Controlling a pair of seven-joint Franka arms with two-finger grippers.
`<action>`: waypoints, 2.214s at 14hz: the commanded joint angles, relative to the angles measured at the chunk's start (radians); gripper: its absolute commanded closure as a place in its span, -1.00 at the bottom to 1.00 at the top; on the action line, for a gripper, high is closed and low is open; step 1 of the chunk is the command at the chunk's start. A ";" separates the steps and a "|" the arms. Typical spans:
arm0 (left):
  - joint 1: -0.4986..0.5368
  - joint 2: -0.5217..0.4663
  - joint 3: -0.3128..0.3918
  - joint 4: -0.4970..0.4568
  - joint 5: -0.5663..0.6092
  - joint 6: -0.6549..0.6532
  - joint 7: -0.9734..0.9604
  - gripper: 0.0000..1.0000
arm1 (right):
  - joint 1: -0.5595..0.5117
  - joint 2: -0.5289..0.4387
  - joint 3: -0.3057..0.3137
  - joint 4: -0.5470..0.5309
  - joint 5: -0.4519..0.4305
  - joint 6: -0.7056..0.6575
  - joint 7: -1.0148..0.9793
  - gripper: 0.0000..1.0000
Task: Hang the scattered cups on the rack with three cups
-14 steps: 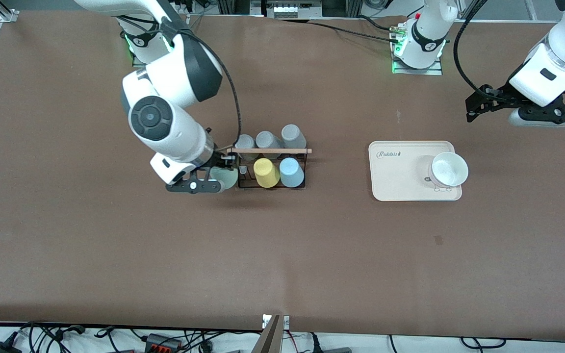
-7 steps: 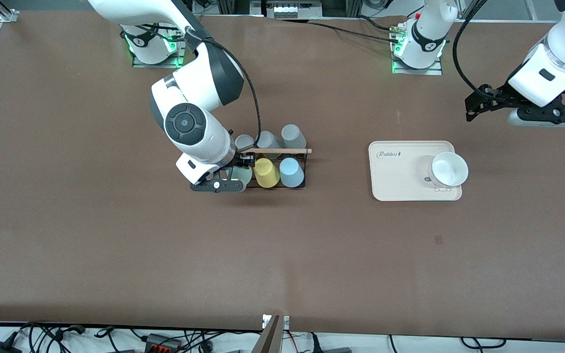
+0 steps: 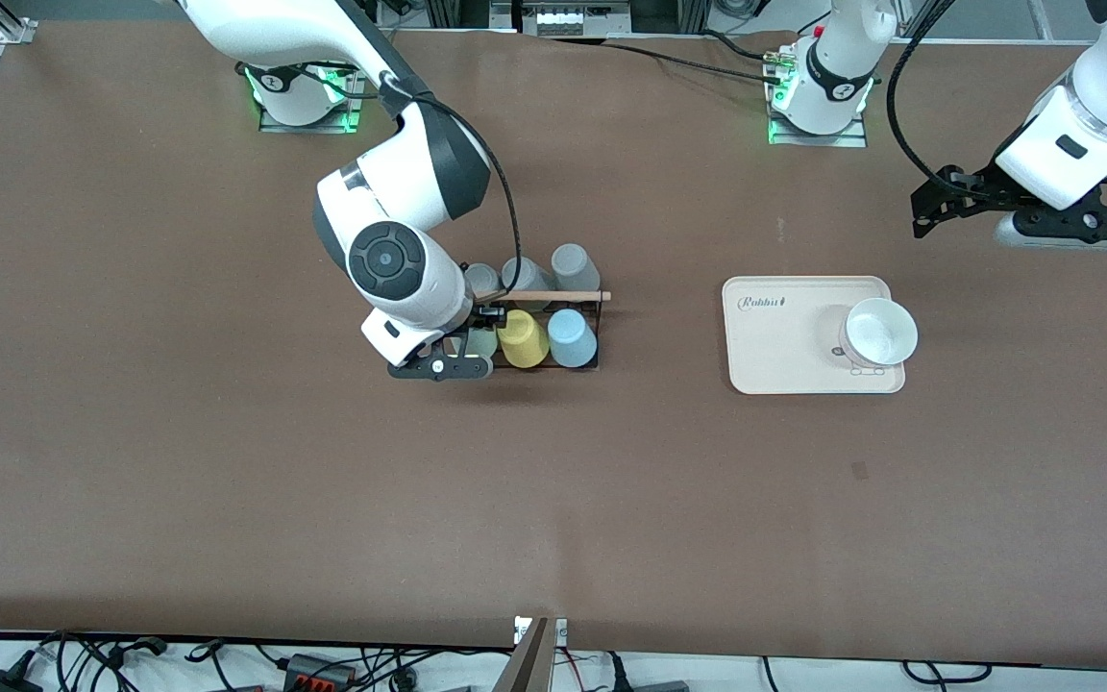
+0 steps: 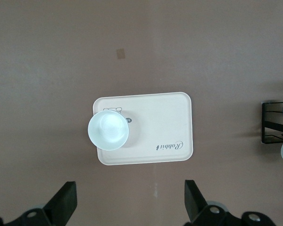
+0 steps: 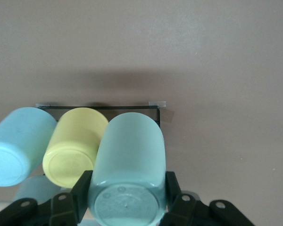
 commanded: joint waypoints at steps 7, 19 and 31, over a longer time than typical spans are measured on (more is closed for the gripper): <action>0.013 0.010 -0.010 0.026 0.009 -0.026 0.016 -1.00 | 0.008 0.060 -0.006 0.032 0.010 -0.011 0.004 0.52; 0.016 0.010 -0.010 0.026 0.009 -0.029 0.016 -1.00 | -0.012 0.019 -0.019 0.052 0.016 -0.042 0.012 -1.00; 0.016 0.010 -0.010 0.026 0.009 -0.029 0.018 -1.00 | -0.286 -0.205 -0.053 0.054 -0.027 -0.118 -0.150 -1.00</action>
